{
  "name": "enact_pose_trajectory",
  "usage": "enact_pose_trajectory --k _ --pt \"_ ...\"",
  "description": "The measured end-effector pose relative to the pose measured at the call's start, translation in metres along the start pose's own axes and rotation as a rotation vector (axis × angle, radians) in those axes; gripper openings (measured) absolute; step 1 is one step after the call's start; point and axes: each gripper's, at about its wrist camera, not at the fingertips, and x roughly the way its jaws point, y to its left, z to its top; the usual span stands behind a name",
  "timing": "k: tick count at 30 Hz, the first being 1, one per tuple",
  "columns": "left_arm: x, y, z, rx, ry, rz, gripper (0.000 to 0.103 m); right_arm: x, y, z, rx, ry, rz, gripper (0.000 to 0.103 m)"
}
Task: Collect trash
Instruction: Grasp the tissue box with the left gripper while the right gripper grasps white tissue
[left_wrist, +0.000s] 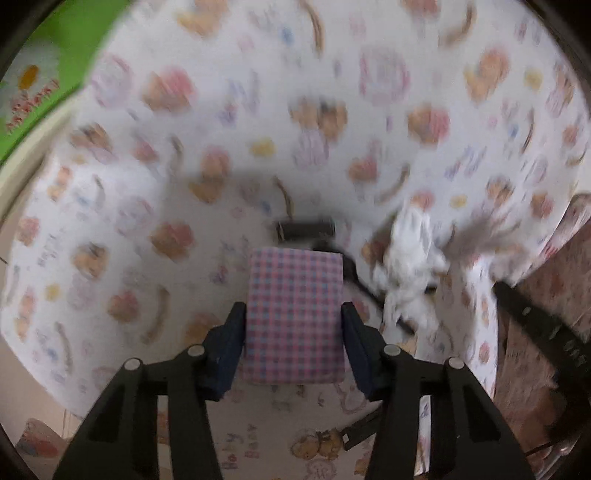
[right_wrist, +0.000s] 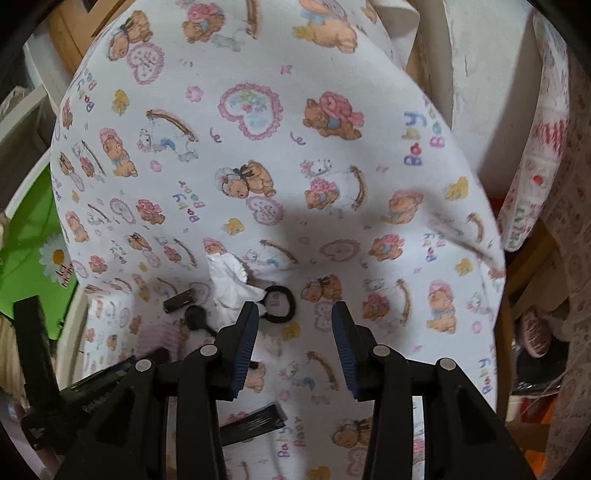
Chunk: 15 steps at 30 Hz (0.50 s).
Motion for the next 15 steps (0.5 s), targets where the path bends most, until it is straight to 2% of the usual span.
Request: enact_pose_trajectory --k 4,6,8,13,15 --pt "-0.03 0.007 0.008 0.021 -0.096 -0.016 0.048 0.004 0.0 0.0 0.032 0.026 0.059 0.053" --pt "-0.041 0.011 0.009 0.04 -0.135 -0.015 0.048 0.009 0.003 -0.001 0.033 0.053 0.096 0.053" --pt "-0.047 0.011 0.009 0.08 -0.158 0.017 0.048 0.014 0.004 -0.003 0.053 0.074 0.116 0.053" --pt "-0.058 0.021 0.008 0.121 -0.13 0.021 0.048 0.032 -0.012 -0.005 0.208 0.159 0.189 0.053" --pt "-0.055 0.022 0.005 0.122 -0.122 0.017 0.048 0.039 -0.01 -0.007 0.216 0.194 0.199 0.052"
